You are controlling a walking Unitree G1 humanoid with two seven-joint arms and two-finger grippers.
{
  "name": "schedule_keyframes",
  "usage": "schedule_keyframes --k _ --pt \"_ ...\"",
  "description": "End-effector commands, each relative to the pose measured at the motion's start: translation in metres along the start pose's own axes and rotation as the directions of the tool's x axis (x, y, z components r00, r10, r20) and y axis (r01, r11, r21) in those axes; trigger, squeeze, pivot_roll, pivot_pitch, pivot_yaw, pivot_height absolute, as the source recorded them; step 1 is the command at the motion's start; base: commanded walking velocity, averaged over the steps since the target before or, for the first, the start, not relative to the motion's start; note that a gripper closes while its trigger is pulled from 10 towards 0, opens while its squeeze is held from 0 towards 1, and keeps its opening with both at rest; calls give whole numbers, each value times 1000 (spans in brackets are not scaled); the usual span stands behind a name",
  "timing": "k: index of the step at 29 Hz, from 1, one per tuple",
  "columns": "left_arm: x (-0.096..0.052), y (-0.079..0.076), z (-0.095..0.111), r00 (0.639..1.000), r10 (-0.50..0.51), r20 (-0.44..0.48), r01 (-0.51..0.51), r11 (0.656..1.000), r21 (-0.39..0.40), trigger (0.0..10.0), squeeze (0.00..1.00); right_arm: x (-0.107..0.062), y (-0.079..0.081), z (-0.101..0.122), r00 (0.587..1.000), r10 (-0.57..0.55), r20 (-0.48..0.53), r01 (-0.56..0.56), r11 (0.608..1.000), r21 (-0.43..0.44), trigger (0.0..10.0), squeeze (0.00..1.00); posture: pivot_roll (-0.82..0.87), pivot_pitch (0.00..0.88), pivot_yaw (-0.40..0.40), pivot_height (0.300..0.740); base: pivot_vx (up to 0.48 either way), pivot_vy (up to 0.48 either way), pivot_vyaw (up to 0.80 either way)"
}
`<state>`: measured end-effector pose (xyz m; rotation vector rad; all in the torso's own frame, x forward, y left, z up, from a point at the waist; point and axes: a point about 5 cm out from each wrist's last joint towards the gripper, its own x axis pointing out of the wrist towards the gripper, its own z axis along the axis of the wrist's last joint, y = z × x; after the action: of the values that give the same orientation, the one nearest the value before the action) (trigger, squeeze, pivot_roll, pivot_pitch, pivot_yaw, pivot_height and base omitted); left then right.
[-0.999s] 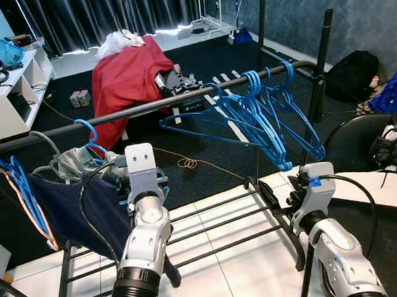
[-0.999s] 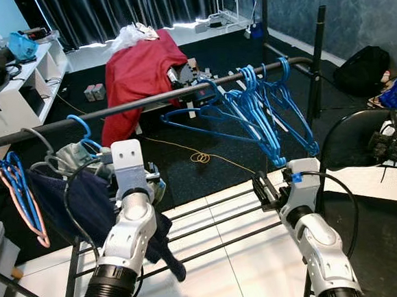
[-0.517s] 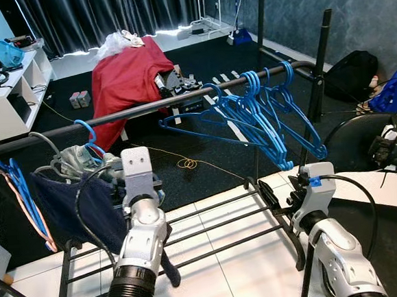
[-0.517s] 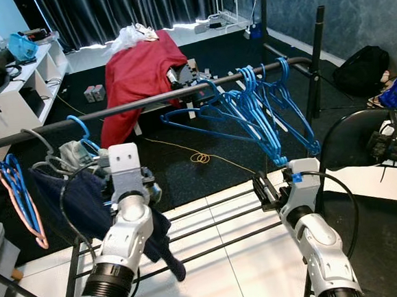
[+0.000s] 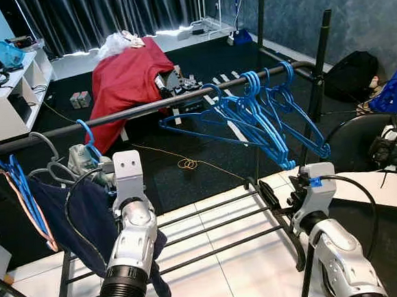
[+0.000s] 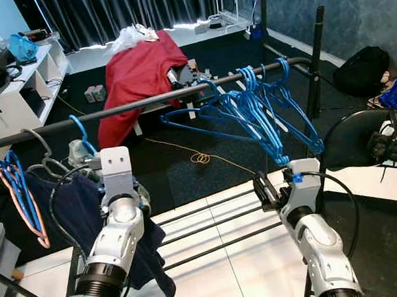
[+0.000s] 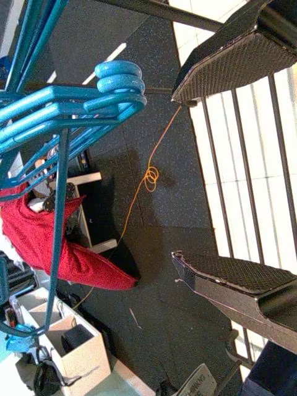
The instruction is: Hang hanger
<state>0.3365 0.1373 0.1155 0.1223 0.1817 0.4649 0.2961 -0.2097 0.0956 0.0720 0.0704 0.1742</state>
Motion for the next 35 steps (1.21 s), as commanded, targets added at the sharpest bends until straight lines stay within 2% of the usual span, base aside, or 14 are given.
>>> schedule_keyframes --k 1,10,17,21,22,23,24,25,26,29,30,33,34,35 --pt "4 5 -8 999 1 -39 1 999 40 0 0 0 4 -1 1000 5 -1 -5 1000 9 10000 0 -163 0 92 740 0 0 0" --pt "6 6 -12 998 -10 -60 14 998 61 0 0 1 4 -1 1000 3 -1 -3 1000 10 10000 0 -160 0 90 740 0 0 0" --pt "8 7 -2 1000 -23 -14 23 1000 16 0 0 2 4 -1 1000 4 -3 -4 1000 9 10000 0 -161 0 88 740 0 0 0" --pt "5 8 17 995 -53 86 55 998 -23 0 0 2 4 -1 1000 5 -4 -5 1000 7 10000 0 -161 0 88 740 0 0 0" --pt "2 15 26 986 -69 150 77 996 -48 2588 0 2 3 -1 1000 5 -5 -4 1000 7 10000 0 -162 0 89 740 0 0 0" --pt "2 15 26 986 -69 150 77 996 -48 2588 0 2 3 -1 1000 5 -5 -4 1000 7 10000 0 -162 0 89 740 0 0 0" --pt "-1 28 31 975 -80 206 95 993 -67 3020 0 2 3 -1 1000 4 -5 -4 1000 7 10000 0 -162 0 89 740 0 0 0" --pt "-1 28 31 975 -80 206 95 993 -67 3020 0 2 3 -1 1000 4 -5 -4 1000 7 10000 0 -162 0 89 740 0 0 0" --pt "0 37 27 977 -71 203 88 993 -74 3843 0 2 3 -1 1000 4 -5 -4 1000 7 10000 0 -157 0 89 740 0 0 0" --pt "1 43 23 979 -65 195 82 994 -77 3843 0 2 3 -1 1000 4 -5 -4 1000 7 10000 0 -157 0 89 740 0 0 0" --pt "2 51 15 981 -71 181 84 994 -65 4588 0 2 3 -1 1000 4 -5 -4 1000 8 10000 0 -153 0 87 740 0 0 0" --pt "1 60 7 983 -85 166 94 994 -49 4980 0 2 3 -1 1000 5 -6 -5 1000 8 10000 0 -153 0 87 740 0 0 0" --pt "-1 69 -3 982 -108 158 115 993 -38 9176 0 2 3 -1 1000 5 -7 -5 1000 9 10000 0 -151 0 88 740 0 0 0" --pt "-1 69 -3 982 -108 158 115 993 -38 9176 0 2 3 -1 1000 5 -7 -5 1000 9 10000 0 -151 0 88 740 0 0 0"
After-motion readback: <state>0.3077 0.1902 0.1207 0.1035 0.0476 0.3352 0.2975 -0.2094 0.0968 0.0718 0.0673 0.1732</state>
